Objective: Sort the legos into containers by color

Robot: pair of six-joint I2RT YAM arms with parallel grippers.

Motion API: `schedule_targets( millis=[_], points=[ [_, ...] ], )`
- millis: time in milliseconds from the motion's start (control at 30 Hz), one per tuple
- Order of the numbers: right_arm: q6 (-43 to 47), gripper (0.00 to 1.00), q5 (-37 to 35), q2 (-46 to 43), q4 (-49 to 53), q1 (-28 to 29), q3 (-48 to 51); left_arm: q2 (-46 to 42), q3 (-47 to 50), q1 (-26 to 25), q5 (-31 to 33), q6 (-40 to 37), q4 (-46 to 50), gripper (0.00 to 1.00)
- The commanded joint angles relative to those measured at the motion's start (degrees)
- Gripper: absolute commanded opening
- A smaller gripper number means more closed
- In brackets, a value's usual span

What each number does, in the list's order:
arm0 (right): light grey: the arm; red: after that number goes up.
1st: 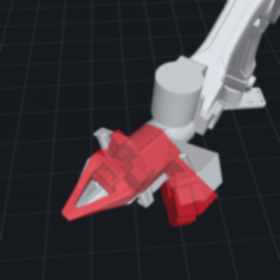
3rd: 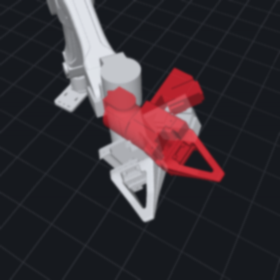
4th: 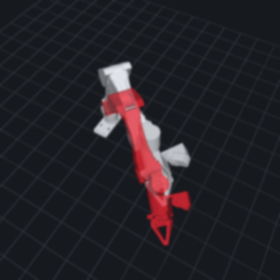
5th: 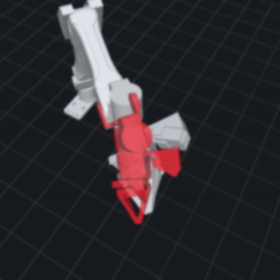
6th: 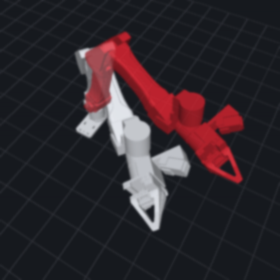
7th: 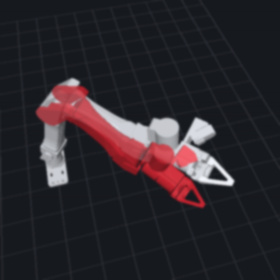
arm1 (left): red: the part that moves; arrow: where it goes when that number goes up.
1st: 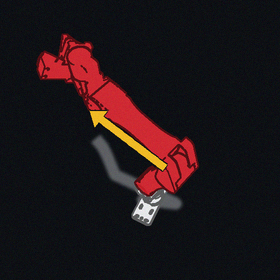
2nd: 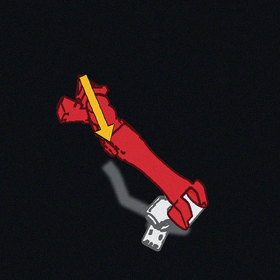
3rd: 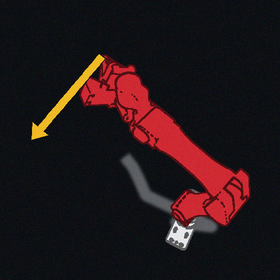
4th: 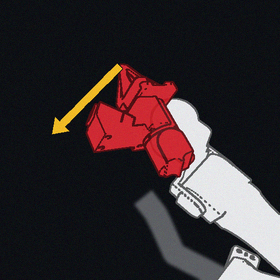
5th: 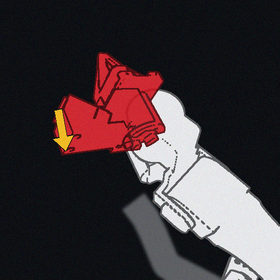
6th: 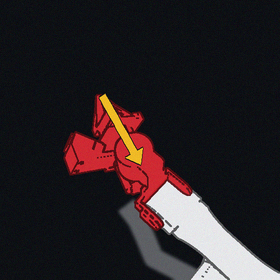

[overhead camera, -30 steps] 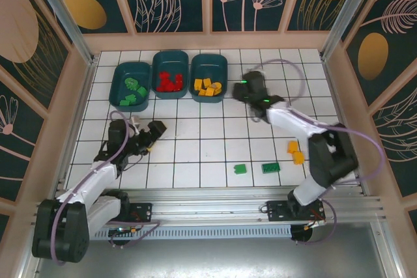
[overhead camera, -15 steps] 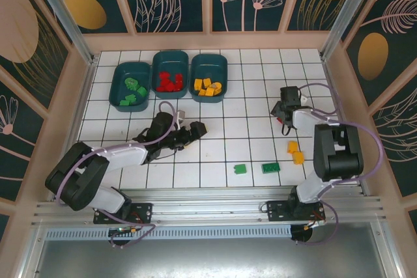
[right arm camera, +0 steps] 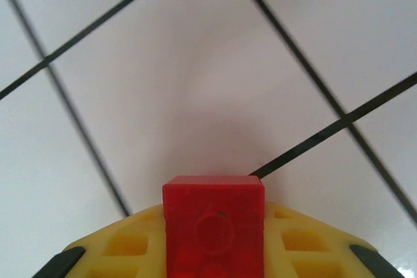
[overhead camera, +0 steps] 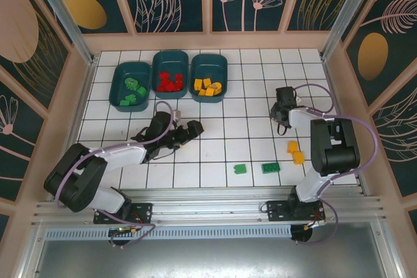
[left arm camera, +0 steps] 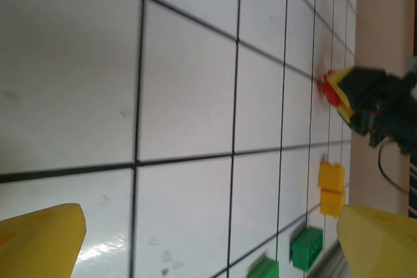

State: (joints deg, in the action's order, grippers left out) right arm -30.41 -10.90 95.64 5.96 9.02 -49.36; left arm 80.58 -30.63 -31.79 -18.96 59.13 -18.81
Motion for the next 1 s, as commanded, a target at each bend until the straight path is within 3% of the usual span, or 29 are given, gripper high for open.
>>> schedule_targets(
  millis=[0, 167, 267, 533, 700, 833, 867, 967],
  points=[
    [0.6, 0.23, -1.0, -3.8, -1.6, 6.1, -4.3, -7.3, 2.3, 8.0, 4.6, -1.6, 7.6, 0.99],
    [4.2, 0.23, -1.7, 0.9, -4.1, 20.0, -14.4, -15.8, 7.1, 26.6, 6.4, -4.1, 19.8, 0.98],
    [8.4, 0.23, -0.8, 6.3, -6.5, 25.6, -21.1, -17.8, 7.7, 32.3, 7.9, -6.6, 25.1, 0.98],
    [12.8, 0.23, 7.9, 24.8, -6.3, 32.0, -43.0, -17.9, 8.8, 33.1, 2.2, -8.7, 24.8, 0.98],
    [13.3, 0.25, 9.8, 35.4, -2.9, 32.9, -57.7, -18.3, 8.6, 33.1, 0.3, -9.5, 25.2, 0.98],
    [13.2, 0.27, 11.6, 40.2, -2.4, 33.3, -64.0, -19.3, 9.1, 33.1, -1.8, -9.5, 24.9, 0.99],
    [13.0, 0.28, 11.6, 41.0, -2.0, 33.3, -65.3, -19.6, 9.4, 33.1, -2.1, -9.4, 24.7, 0.99],
    [12.7, 0.52, 11.1, 42.6, -0.3, 33.5, -68.5, -21.2, 9.8, 33.1, -4.2, -9.1, 23.5, 0.99]
  ],
)
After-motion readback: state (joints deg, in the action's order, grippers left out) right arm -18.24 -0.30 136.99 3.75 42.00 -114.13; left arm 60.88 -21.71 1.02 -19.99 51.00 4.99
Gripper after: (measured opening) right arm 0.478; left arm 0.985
